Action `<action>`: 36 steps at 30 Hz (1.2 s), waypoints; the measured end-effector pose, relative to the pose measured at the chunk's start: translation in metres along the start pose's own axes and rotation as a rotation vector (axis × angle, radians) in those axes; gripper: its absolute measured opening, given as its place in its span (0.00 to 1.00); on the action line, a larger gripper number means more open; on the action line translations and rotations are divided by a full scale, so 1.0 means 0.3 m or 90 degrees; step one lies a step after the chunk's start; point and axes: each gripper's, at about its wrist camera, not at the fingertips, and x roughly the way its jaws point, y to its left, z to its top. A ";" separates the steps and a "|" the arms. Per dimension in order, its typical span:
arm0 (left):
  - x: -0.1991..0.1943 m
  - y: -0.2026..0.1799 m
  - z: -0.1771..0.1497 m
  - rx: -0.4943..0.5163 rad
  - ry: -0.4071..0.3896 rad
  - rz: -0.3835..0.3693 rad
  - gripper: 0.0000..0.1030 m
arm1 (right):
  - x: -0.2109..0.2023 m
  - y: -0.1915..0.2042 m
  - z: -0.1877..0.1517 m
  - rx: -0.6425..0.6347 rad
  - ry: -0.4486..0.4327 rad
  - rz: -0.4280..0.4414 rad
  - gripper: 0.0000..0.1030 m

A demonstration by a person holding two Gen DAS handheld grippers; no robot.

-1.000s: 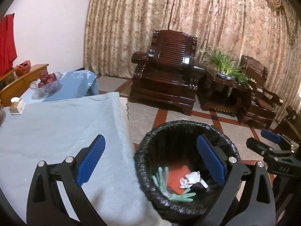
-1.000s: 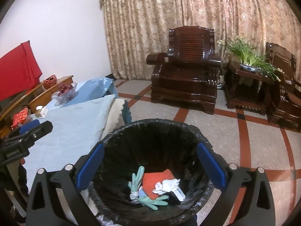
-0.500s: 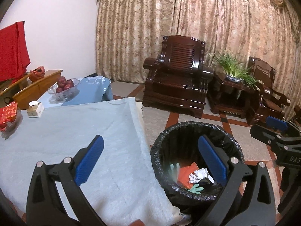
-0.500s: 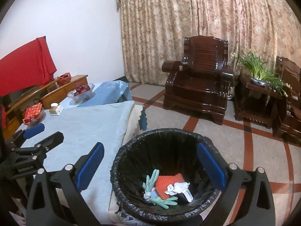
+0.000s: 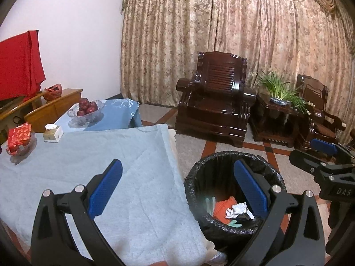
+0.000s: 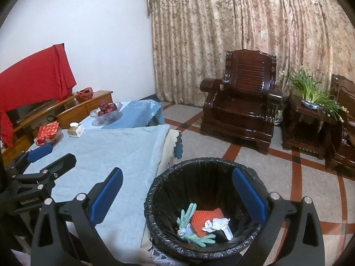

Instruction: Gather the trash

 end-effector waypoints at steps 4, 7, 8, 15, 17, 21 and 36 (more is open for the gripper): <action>-0.022 0.000 0.005 0.000 -0.008 0.000 0.95 | -0.012 0.011 0.003 -0.005 -0.004 0.001 0.94; -0.037 0.004 0.005 -0.003 -0.013 -0.001 0.95 | -0.017 0.020 0.008 -0.009 -0.007 0.002 0.94; -0.040 0.005 0.006 -0.003 -0.014 0.000 0.95 | -0.018 0.023 0.010 -0.009 -0.008 0.004 0.94; -0.051 0.015 0.006 -0.005 -0.019 0.003 0.95 | -0.024 0.040 0.015 -0.015 -0.013 0.003 0.94; -0.052 0.017 0.006 -0.004 -0.019 0.004 0.95 | -0.024 0.040 0.014 -0.015 -0.013 0.003 0.94; -0.052 0.018 0.005 -0.005 -0.018 0.004 0.95 | -0.025 0.043 0.015 -0.015 -0.013 0.002 0.94; -0.055 0.029 0.007 -0.004 -0.019 0.005 0.95 | -0.033 0.042 0.026 -0.016 -0.017 0.001 0.94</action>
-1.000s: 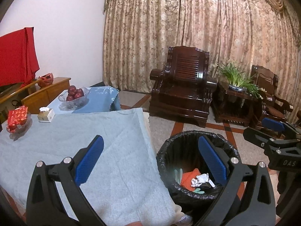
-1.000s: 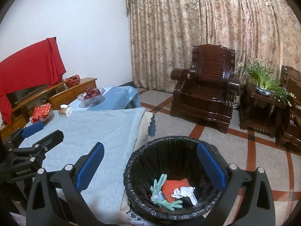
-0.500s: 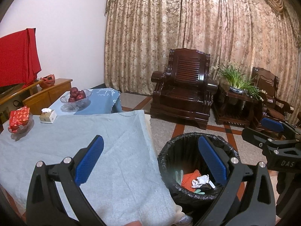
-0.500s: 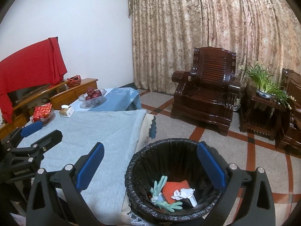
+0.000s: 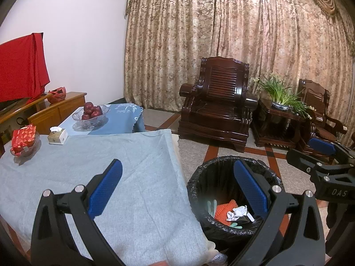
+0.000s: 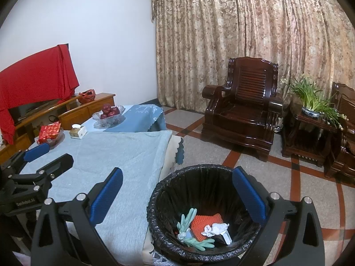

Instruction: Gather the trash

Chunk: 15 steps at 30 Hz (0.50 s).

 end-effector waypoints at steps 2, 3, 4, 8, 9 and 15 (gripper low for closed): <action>0.001 0.000 0.000 0.000 0.000 0.000 0.95 | 0.000 0.000 -0.001 0.000 0.000 0.000 0.94; 0.000 0.001 0.000 0.000 0.000 0.000 0.95 | 0.001 -0.001 0.001 0.000 0.000 0.000 0.94; 0.001 0.000 0.000 0.000 0.000 0.000 0.95 | 0.000 0.000 -0.001 0.000 0.000 0.001 0.94; 0.001 0.002 0.000 0.000 0.000 0.000 0.95 | -0.003 0.000 0.005 -0.001 -0.001 0.000 0.94; 0.002 0.001 0.000 0.000 0.000 0.000 0.95 | -0.003 -0.002 0.008 -0.001 -0.002 0.000 0.94; 0.002 0.003 0.000 0.000 0.000 0.000 0.95 | -0.005 -0.001 0.011 -0.001 -0.001 0.000 0.94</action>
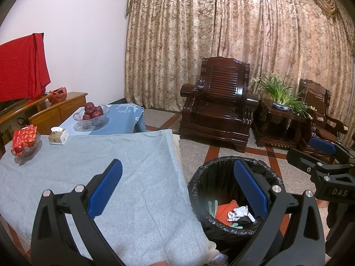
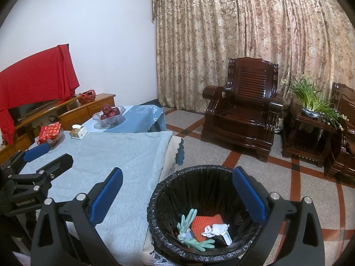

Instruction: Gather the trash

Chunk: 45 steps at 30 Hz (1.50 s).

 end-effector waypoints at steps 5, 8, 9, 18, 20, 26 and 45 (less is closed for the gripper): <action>-0.002 0.010 0.000 -0.001 0.001 0.001 0.95 | -0.002 0.003 0.001 -0.001 -0.001 0.000 0.94; -0.002 0.013 0.000 0.000 0.001 0.000 0.95 | -0.002 0.002 0.003 -0.001 -0.001 0.000 0.94; -0.003 0.014 0.000 -0.001 0.001 0.001 0.95 | -0.002 0.002 0.004 -0.001 -0.001 0.000 0.94; -0.001 0.013 0.002 -0.001 0.001 0.000 0.95 | -0.001 0.005 0.001 -0.002 -0.001 0.000 0.94; -0.002 0.015 0.002 -0.001 0.002 0.000 0.95 | 0.000 0.006 0.000 -0.002 0.000 -0.001 0.94; -0.002 0.015 0.003 0.000 0.002 -0.001 0.95 | -0.002 0.007 0.004 -0.001 0.000 -0.001 0.94; -0.006 0.020 0.005 -0.001 0.003 0.001 0.95 | 0.001 0.005 -0.001 -0.001 0.001 0.000 0.94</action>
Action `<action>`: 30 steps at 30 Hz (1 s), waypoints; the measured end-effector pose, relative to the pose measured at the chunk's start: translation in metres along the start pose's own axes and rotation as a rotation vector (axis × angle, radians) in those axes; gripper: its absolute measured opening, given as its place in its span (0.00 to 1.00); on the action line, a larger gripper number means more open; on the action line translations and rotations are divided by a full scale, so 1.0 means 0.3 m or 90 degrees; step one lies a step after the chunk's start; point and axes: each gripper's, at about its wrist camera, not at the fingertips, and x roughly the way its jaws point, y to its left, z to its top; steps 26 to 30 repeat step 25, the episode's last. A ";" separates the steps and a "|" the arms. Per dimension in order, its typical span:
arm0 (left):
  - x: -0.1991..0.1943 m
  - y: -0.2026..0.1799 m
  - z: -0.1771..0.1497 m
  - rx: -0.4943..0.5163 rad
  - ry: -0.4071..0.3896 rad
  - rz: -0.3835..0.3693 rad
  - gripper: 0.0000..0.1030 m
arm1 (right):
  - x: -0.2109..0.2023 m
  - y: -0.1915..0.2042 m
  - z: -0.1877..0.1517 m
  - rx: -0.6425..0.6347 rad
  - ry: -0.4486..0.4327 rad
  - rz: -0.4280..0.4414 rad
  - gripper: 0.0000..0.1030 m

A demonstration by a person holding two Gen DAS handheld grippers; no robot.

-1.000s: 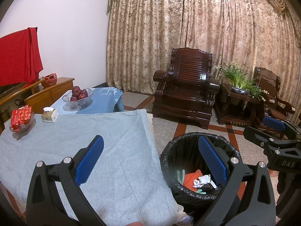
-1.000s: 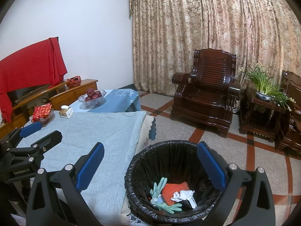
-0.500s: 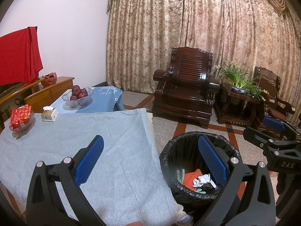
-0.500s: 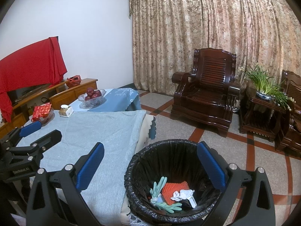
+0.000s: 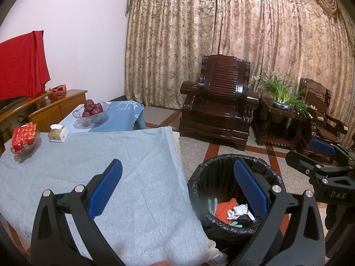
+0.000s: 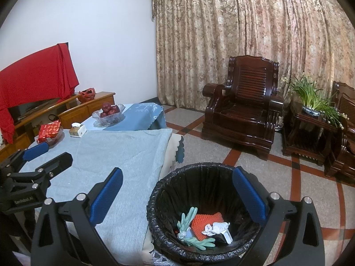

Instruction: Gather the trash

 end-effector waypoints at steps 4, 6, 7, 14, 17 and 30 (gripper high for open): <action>0.001 -0.003 0.001 0.000 -0.001 0.000 0.95 | 0.000 0.000 0.001 0.001 0.000 0.000 0.94; -0.001 0.000 0.002 0.000 -0.001 -0.001 0.95 | 0.000 0.000 0.000 0.000 0.001 0.000 0.94; 0.001 -0.003 0.003 0.000 0.000 -0.001 0.95 | 0.000 0.000 0.001 0.001 0.000 0.000 0.94; 0.000 -0.001 0.005 0.000 0.000 0.001 0.95 | 0.000 -0.001 0.000 0.000 0.001 0.000 0.94; 0.000 0.006 0.002 -0.001 0.001 0.001 0.95 | 0.000 -0.001 0.001 0.002 0.000 0.000 0.94; -0.006 0.011 -0.011 -0.001 0.004 0.001 0.95 | -0.001 -0.004 0.004 0.002 0.001 0.000 0.94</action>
